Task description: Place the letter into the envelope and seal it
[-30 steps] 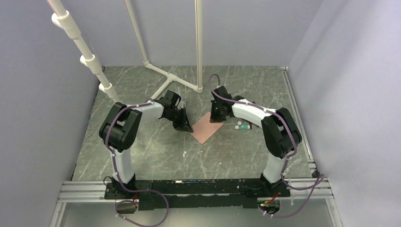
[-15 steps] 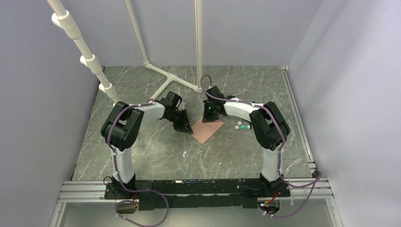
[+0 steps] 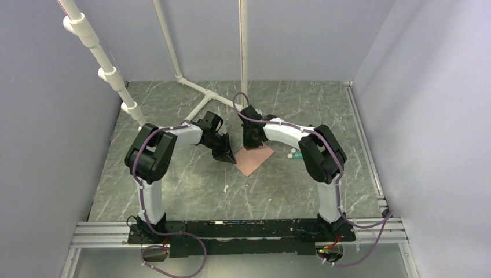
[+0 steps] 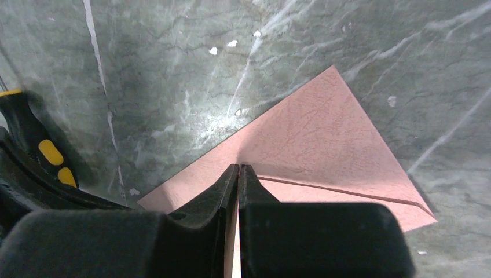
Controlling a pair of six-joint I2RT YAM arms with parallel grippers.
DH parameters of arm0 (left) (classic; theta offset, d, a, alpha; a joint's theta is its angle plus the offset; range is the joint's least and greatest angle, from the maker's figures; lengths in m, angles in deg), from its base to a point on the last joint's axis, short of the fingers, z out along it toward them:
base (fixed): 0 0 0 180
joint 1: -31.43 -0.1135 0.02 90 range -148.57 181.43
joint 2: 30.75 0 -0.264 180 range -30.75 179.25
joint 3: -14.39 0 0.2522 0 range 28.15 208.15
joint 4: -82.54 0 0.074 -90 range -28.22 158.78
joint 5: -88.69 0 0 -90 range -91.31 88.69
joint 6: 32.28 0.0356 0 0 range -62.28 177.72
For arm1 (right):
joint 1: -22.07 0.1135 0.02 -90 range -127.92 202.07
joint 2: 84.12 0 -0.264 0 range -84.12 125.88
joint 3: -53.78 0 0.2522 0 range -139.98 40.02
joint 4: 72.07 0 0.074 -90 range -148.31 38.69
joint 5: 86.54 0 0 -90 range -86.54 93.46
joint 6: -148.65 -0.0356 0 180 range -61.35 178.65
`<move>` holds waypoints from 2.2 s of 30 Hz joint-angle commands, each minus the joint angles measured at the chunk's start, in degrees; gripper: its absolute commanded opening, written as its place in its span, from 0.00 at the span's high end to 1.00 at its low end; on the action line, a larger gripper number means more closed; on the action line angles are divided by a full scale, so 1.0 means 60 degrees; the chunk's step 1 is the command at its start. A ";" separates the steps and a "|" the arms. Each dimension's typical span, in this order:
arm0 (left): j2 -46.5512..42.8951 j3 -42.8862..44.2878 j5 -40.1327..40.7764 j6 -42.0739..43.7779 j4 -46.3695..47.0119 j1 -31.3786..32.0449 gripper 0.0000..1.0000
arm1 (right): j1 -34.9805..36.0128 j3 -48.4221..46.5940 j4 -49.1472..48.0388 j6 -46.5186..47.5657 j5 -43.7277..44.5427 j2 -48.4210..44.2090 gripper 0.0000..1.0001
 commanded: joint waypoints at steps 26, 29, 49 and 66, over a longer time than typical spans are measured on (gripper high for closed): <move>-0.1955 0.0624 0.0825 0.1184 -0.0801 0.0639 0.54 | -0.3675 0.3095 0.3212 -0.5710 0.2810 -0.4198 0.54; -0.2019 0.0551 0.0886 0.1187 -0.0805 0.0652 0.54 | -0.3830 0.3250 0.2952 -0.5873 0.2963 -0.4123 0.54; -0.2421 0.0469 0.1299 0.1307 -0.0887 0.0655 0.40 | -0.4125 0.3404 0.2021 -0.5716 0.2325 -0.2602 0.61; -0.3816 0.1015 0.1823 0.1918 -0.1431 0.0655 0.07 | -0.3116 0.4066 0.0351 -0.3146 0.1109 -0.6571 0.92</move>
